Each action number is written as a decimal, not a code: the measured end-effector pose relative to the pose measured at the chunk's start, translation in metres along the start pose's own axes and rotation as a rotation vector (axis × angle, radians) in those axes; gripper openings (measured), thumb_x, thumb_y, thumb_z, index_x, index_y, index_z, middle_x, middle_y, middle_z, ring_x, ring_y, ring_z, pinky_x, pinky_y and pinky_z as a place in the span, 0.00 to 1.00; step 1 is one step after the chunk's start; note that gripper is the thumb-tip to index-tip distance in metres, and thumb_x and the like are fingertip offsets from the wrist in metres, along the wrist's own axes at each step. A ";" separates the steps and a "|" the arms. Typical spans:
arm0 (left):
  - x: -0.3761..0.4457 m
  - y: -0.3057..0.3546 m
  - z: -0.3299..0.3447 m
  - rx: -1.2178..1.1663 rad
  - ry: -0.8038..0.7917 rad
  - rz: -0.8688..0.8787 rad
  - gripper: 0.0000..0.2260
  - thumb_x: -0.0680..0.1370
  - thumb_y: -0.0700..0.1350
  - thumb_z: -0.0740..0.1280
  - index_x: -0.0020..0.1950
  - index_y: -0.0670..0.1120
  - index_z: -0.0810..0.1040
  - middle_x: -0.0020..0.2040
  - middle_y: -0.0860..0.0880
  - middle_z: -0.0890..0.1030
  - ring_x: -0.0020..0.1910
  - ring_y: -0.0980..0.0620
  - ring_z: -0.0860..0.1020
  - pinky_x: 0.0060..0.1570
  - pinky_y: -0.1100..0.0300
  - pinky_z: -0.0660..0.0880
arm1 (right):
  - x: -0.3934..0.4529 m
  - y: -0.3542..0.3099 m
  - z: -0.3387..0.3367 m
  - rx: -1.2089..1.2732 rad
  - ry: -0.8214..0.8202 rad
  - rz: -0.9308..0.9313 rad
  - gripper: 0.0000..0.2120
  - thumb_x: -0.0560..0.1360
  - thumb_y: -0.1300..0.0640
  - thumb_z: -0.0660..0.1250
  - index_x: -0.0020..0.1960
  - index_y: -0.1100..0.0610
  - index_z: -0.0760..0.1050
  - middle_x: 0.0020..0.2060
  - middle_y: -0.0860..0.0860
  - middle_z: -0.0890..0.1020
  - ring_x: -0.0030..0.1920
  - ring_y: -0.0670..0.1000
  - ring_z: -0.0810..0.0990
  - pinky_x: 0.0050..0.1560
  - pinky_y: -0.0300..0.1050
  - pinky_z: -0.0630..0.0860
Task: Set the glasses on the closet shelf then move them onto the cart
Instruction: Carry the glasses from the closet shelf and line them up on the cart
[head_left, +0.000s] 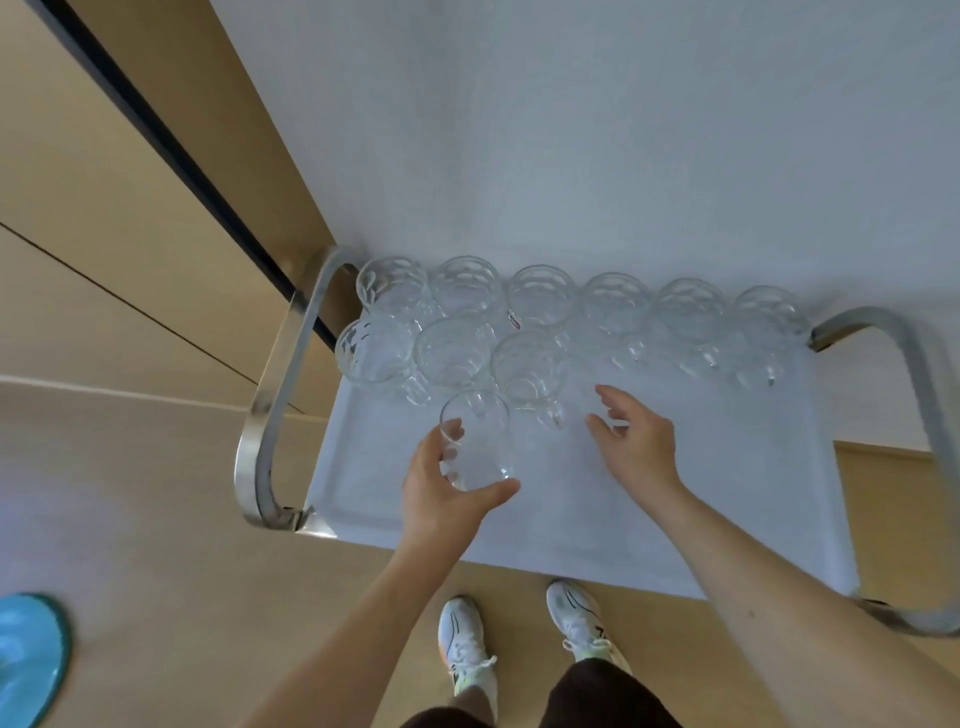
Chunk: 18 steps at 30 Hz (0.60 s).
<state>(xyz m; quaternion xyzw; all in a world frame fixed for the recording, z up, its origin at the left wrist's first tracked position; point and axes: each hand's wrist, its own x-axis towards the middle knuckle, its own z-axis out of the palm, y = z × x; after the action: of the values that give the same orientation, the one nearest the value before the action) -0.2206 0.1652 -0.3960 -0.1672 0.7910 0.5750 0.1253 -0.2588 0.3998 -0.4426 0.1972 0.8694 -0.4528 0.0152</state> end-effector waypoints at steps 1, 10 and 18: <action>0.000 -0.001 -0.001 0.000 -0.008 0.005 0.35 0.62 0.49 0.85 0.65 0.61 0.73 0.59 0.60 0.74 0.59 0.53 0.77 0.59 0.53 0.79 | -0.007 0.000 -0.002 -0.016 0.003 -0.001 0.19 0.77 0.58 0.73 0.67 0.54 0.78 0.60 0.50 0.83 0.56 0.50 0.80 0.58 0.42 0.76; -0.013 -0.009 -0.006 0.007 -0.128 0.038 0.36 0.63 0.47 0.85 0.65 0.61 0.72 0.60 0.56 0.75 0.56 0.55 0.78 0.55 0.57 0.78 | -0.071 0.011 -0.006 -0.255 -0.038 -0.025 0.20 0.77 0.53 0.72 0.68 0.55 0.78 0.65 0.50 0.81 0.66 0.54 0.77 0.65 0.39 0.67; -0.056 -0.021 0.010 0.039 -0.155 0.058 0.35 0.64 0.46 0.84 0.65 0.60 0.72 0.59 0.59 0.74 0.59 0.53 0.77 0.62 0.50 0.77 | -0.122 0.033 -0.011 -0.271 -0.097 0.025 0.25 0.78 0.48 0.70 0.73 0.52 0.73 0.71 0.51 0.75 0.72 0.55 0.69 0.71 0.44 0.64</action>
<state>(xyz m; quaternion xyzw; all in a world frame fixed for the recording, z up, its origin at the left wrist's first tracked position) -0.1614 0.1753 -0.3953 -0.0964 0.7945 0.5742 0.1727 -0.1331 0.3853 -0.4373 0.1821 0.9183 -0.3398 0.0896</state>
